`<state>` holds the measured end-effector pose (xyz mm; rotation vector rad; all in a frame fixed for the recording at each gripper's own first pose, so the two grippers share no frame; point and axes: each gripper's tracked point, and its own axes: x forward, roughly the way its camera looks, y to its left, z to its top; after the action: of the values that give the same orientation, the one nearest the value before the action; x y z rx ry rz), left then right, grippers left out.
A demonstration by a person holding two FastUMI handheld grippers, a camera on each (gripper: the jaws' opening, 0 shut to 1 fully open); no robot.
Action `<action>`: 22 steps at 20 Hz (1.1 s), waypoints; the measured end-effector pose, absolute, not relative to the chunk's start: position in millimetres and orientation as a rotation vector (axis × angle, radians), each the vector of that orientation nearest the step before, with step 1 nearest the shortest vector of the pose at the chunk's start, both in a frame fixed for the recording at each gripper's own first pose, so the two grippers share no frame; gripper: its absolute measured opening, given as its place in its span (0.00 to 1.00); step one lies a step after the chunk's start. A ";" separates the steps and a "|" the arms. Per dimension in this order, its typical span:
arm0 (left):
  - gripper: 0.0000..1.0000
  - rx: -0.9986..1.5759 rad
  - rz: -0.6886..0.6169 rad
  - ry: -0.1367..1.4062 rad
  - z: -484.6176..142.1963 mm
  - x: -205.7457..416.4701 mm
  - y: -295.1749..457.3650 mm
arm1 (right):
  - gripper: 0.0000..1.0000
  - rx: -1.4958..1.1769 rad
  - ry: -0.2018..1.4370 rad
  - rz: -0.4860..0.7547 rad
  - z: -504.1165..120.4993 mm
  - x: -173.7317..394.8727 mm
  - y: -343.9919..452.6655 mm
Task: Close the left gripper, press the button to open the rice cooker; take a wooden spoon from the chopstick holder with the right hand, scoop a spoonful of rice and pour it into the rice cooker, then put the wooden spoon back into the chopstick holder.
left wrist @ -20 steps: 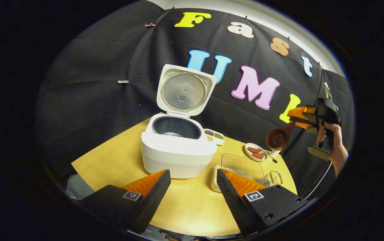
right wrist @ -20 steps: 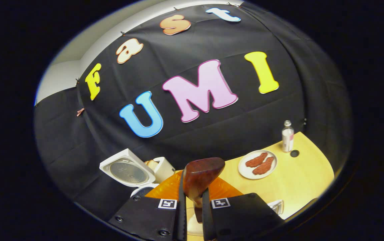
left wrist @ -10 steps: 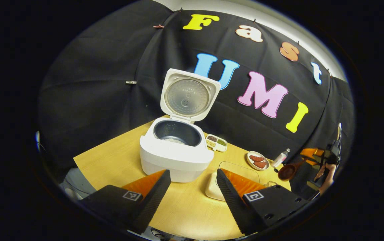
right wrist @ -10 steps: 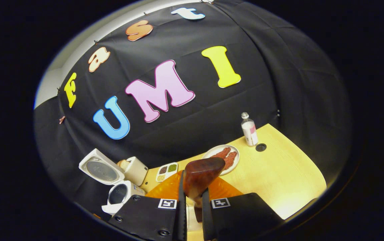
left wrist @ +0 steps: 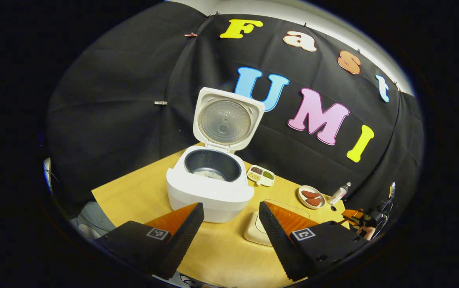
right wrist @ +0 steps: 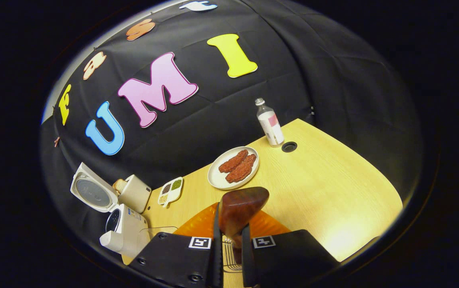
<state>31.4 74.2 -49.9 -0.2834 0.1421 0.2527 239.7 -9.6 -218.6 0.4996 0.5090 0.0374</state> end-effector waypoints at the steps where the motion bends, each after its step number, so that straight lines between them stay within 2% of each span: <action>1: 0.95 -0.287 0.266 0.126 -43.4 34.1 79.3 | 0.23 0.504 0.527 0.037 -225.0 237.8 -6.5; 4: 0.95 -0.306 0.293 0.069 -13.9 45.0 97.4 | 0.19 0.533 0.572 0.070 -234.3 232.3 6.7; 5: 0.96 -0.301 0.299 0.045 -2.6 48.2 103.8 | 0.25 0.529 0.566 0.076 -231.2 230.3 6.4; 8: 0.95 -0.273 0.316 -0.023 37.8 60.7 125.2 | 0.99 0.483 0.573 0.058 -231.9 218.3 -8.8; 13: 0.95 -0.229 0.280 -0.122 117.0 92.4 144.1 | 0.98 0.389 0.557 -0.001 -214.4 187.3 -49.1; 17: 0.95 -0.212 0.206 -0.127 172.9 131.4 146.6 | 0.98 0.330 0.525 -0.045 -187.3 161.4 -78.5; 22: 0.95 -0.085 0.200 -0.129 223.3 196.0 172.1 | 0.98 0.227 0.469 -0.081 -148.1 126.7 -108.5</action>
<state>196.0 172.1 223.3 -0.0851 -0.1291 0.2000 126.7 -108.5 -148.1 0.2274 0.4691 -0.0813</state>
